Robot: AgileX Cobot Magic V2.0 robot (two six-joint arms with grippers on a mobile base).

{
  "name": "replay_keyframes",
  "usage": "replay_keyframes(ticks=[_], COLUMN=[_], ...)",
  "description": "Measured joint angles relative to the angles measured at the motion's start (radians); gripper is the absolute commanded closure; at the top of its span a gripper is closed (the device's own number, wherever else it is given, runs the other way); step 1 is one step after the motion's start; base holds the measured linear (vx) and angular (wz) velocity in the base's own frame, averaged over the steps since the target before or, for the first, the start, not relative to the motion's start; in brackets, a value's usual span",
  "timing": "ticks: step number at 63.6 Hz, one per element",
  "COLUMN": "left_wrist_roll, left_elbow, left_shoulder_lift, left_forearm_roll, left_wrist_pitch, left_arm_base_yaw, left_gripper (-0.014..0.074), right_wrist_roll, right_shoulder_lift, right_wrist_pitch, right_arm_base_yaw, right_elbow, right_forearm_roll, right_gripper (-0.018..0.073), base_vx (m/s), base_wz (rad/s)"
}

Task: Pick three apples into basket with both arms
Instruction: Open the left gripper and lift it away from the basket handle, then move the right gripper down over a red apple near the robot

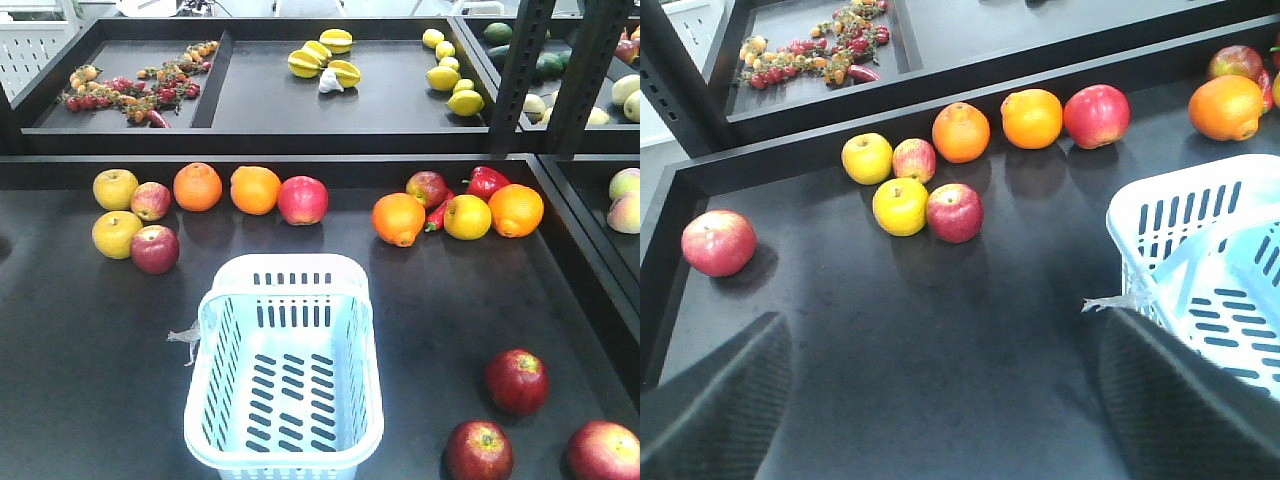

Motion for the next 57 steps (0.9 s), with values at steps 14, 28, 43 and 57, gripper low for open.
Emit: replay_keyframes(ticks=[14, 28, 43, 57], left_wrist_roll=[0.0, 0.0, 0.0, 0.0], left_elbow=[0.0, 0.0, 0.0, 0.0], left_shoulder_lift=[0.0, 0.0, 0.0, 0.0], left_forearm_roll=[0.0, 0.0, 0.0, 0.0], left_wrist_pitch=[0.0, 0.0, 0.0, 0.0], left_arm_base_yaw=[0.0, 0.0, 0.0, 0.0], left_gripper=[0.0004, 0.0004, 0.0004, 0.0004], right_wrist_roll=[-0.043, -0.059, -0.213, -0.353], right_shoulder_lift=[0.0, 0.0, 0.044, 0.195], right_wrist_pitch=[0.084, 0.092, 0.092, 0.032], right_arm_base_yaw=[0.0, 0.0, 0.0, 0.0], right_elbow=[0.0, 0.0, 0.0, 0.0], right_forearm_roll=[0.0, 0.0, 0.05, 0.204], right_gripper=[0.0178, -0.0106, -0.0134, -0.0125], base_vx=[0.0, 0.0, 0.0, 0.0], base_wz=[0.0, 0.0, 0.0, 0.0])
